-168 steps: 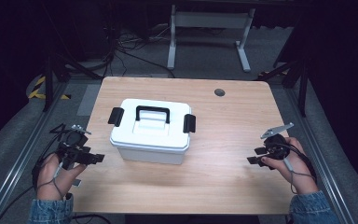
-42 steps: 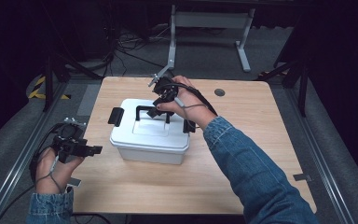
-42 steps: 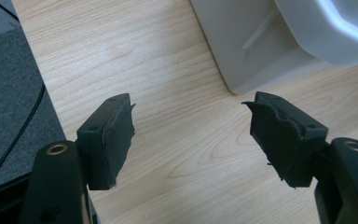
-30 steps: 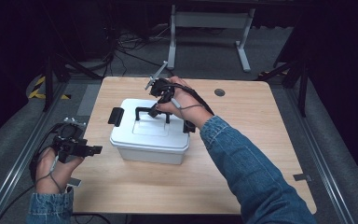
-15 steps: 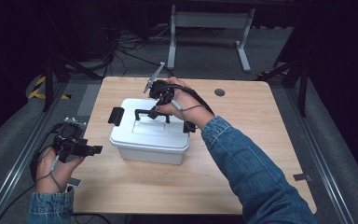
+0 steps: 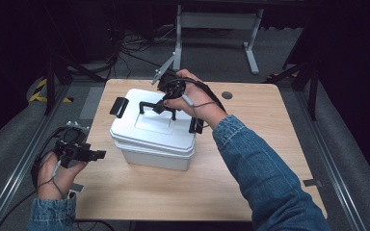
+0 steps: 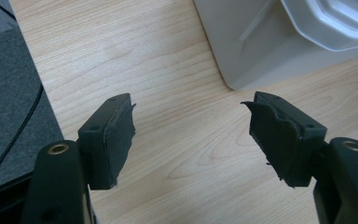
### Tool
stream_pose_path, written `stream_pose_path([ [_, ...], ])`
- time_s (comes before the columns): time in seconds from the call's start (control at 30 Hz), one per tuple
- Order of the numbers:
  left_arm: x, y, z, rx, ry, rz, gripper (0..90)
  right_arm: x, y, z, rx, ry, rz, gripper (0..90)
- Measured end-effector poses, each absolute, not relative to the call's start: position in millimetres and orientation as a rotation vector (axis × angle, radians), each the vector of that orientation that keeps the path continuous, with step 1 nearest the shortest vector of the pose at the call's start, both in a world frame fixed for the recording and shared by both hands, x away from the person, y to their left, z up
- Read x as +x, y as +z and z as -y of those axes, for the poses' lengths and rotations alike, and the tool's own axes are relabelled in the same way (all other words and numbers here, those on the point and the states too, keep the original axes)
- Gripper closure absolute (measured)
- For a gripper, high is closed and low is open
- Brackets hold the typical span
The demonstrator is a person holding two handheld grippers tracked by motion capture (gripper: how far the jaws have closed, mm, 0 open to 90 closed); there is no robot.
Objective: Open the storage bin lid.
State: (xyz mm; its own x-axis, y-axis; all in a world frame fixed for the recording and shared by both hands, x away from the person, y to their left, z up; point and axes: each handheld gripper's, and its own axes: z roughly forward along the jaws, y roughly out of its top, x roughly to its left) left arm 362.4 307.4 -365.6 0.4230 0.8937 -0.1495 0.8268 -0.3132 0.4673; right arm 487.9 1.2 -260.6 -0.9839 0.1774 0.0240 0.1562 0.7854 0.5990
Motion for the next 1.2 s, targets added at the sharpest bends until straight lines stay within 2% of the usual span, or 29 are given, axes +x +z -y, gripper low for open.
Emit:
stream_pose_path([
  [0.67,364,-367,-307,2.210,0.193,-1.451,31.4,480,-235,30,0.282,1.043,-2.894,84.5],
  [1.2,362,-368,-308,2.203,0.196,-1.465,31.4,468,-222,89,0.365,1.012,-2.852,84.5],
])
